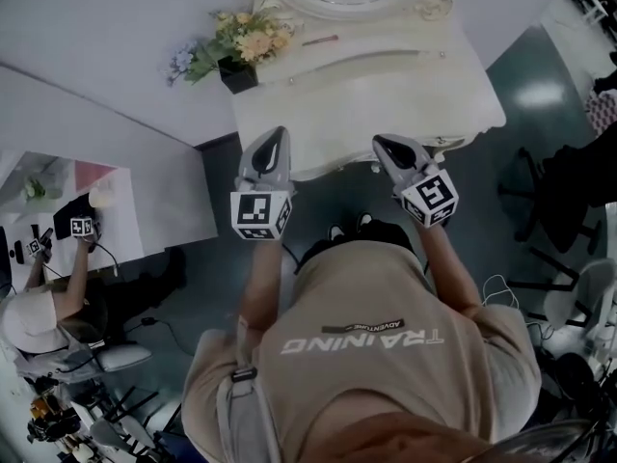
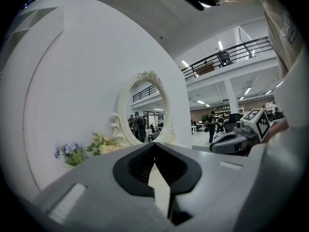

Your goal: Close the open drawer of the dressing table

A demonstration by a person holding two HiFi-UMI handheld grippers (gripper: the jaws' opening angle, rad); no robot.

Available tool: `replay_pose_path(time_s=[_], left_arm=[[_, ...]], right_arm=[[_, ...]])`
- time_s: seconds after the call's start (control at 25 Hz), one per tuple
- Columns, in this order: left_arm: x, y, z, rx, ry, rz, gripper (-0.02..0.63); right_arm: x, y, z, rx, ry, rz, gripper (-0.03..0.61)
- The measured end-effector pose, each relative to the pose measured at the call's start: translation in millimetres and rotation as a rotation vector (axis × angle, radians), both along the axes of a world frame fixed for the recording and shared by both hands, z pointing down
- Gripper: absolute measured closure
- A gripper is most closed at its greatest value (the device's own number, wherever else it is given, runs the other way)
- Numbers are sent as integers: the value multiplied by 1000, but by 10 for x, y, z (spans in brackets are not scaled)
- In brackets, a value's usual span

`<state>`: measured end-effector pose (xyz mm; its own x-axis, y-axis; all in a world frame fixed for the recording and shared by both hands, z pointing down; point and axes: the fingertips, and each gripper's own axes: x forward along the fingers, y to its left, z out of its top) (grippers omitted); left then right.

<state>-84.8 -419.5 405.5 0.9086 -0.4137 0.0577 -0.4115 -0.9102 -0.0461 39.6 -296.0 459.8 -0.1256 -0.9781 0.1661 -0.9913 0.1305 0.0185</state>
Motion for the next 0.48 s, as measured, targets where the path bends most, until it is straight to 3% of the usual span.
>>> replay_pose_path(time_s=[0.48], left_arm=[[-176,161,88,-13,-2,-23,607]], right_arm=[[-188,186,138,-14,-18,-7,574]])
